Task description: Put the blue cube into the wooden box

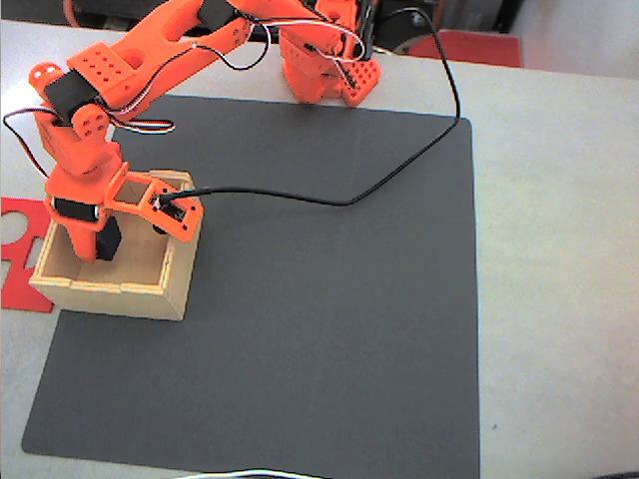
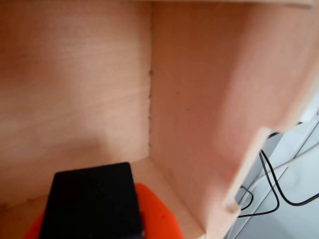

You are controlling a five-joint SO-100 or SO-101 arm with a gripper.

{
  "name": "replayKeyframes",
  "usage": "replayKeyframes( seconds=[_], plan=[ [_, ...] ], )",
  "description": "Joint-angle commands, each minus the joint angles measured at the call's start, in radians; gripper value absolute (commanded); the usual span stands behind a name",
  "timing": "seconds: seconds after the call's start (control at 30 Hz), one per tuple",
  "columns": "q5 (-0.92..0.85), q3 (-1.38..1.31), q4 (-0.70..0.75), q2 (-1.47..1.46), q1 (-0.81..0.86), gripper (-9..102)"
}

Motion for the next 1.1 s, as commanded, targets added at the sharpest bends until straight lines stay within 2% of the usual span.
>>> replayKeyframes(
  seconds=[0.0, 0.6, 1.07],
  plan=[
    [-0.014, -0.038, 0.006, 0.015, -0.008, 7],
    [-0.091, -0.038, 0.063, 0.012, -0.018, 15],
    [-0.094, -0.049, 0.081, 0.02, -0.031, 17]
  ],
)
